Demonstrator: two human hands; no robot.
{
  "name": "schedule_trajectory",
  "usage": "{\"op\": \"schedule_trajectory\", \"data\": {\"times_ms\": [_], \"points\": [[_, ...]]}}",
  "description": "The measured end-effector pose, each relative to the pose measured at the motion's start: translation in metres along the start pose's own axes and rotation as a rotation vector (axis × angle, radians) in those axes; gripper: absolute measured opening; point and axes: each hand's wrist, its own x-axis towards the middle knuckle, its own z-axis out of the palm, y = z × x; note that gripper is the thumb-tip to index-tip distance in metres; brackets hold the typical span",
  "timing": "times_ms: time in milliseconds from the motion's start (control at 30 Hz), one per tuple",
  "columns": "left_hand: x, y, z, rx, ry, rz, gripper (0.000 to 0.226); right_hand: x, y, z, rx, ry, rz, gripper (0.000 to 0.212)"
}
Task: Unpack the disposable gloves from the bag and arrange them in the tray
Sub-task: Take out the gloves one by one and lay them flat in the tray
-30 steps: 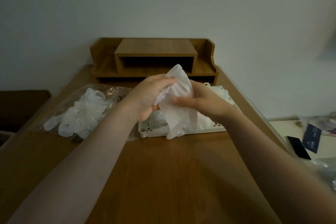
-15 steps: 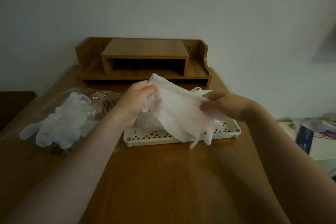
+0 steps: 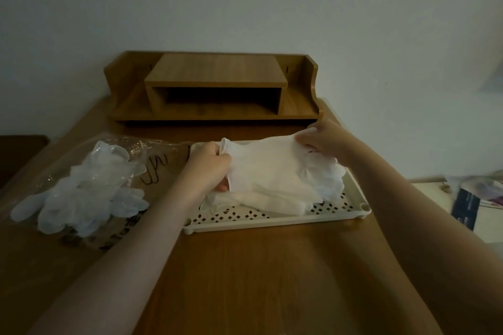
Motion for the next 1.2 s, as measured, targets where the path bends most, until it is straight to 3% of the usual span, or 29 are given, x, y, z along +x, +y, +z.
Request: {"op": "schedule_trajectory", "data": {"times_ms": [100, 167, 267, 367, 433, 467, 567, 733, 833, 900, 967, 1067, 1133, 1200], "points": [[0.005, -0.008, 0.000, 0.122, 0.012, -0.002, 0.036, 0.004, -0.004, 0.006, -0.215, 0.068, -0.051, 0.024], [0.006, -0.006, -0.005, 0.347, 0.048, 0.029, 0.040, 0.000, -0.007, 0.009, -0.386, 0.172, -0.115, 0.021], [0.000, 0.004, -0.012, 0.708, 0.259, 0.182, 0.046, -0.019, -0.011, 0.018, -0.641, 0.348, -0.343, 0.040], [-0.011, 0.014, -0.001, 0.831, 0.419, 0.513, 0.039, -0.043, -0.023, 0.038, -0.595, 0.155, -0.637, 0.055], [-0.017, 0.011, 0.018, 0.868, 0.273, 0.685, 0.038, -0.047, -0.021, 0.059, -0.684, -0.038, -0.684, 0.066], [-0.016, 0.005, 0.026, 0.874, 0.150, 0.679, 0.043, -0.046, -0.016, 0.066, -0.751, -0.110, -0.654, 0.073], [-0.004, -0.021, 0.034, 0.960, -0.124, 0.461, 0.066, -0.039, 0.003, 0.071, -0.851, -0.174, -0.516, 0.094], [0.011, -0.038, 0.025, 1.011, -0.125, 0.333, 0.086, -0.036, 0.026, 0.055, -0.862, -0.144, -0.381, 0.104], [0.004, -0.025, 0.012, 0.892, -0.183, 0.338, 0.074, -0.044, 0.013, 0.053, -0.813, -0.123, -0.349, 0.098], [-0.005, -0.019, -0.002, 0.692, -0.162, 0.436, 0.050, -0.050, -0.005, 0.058, -0.740, 0.019, -0.420, 0.092], [-0.013, -0.016, -0.018, 0.555, -0.055, 0.588, 0.033, -0.056, -0.025, 0.065, -0.611, 0.134, -0.536, 0.073], [-0.022, -0.023, -0.043, 0.588, 0.210, 0.768, 0.020, -0.065, -0.057, 0.087, -0.395, 0.190, -0.787, 0.043], [-0.028, -0.032, -0.061, 0.750, 0.436, 0.717, 0.014, -0.073, -0.078, 0.107, -0.291, 0.178, -0.918, 0.026], [-0.033, -0.041, -0.079, 0.920, 0.546, 0.468, 0.022, -0.079, -0.095, 0.130, -0.261, 0.141, -1.007, 0.016]]}}
